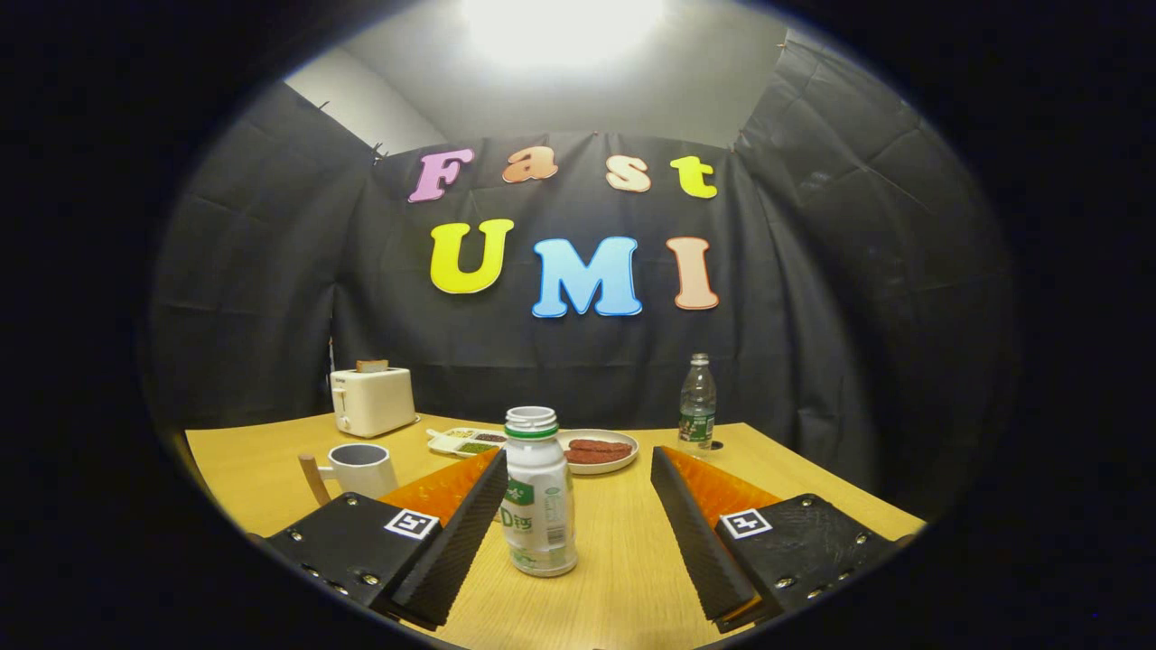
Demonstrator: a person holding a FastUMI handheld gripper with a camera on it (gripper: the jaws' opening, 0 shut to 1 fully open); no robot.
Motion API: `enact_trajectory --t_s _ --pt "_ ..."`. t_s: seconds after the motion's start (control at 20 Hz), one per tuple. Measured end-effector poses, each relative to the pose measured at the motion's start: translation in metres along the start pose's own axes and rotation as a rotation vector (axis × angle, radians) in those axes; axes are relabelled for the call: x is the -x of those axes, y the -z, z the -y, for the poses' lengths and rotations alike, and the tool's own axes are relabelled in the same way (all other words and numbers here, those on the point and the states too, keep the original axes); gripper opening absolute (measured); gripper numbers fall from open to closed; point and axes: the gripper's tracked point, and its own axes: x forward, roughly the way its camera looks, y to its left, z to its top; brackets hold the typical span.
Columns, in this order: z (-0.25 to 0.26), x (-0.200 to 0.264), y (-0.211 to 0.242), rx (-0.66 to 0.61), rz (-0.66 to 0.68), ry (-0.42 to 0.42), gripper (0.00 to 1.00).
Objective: Take the bottle from table, then pour the juice into the cup, finally place the bottle on the coaster
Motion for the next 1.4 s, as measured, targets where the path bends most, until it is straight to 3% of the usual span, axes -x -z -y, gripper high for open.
enact_trajectory --t_s 0.4,1.1,1.3,1.4 --pt "-0.027 -0.023 0.029 -0.018 -0.044 -0.035 0.98" --pt "-0.029 -0.063 0.054 -0.037 -0.060 0.037 0.97" --pt "-0.026 -0.071 0.061 -0.034 -0.071 0.067 0.94" --pt "-0.024 -0.078 0.065 -0.046 -0.081 0.079 0.87"
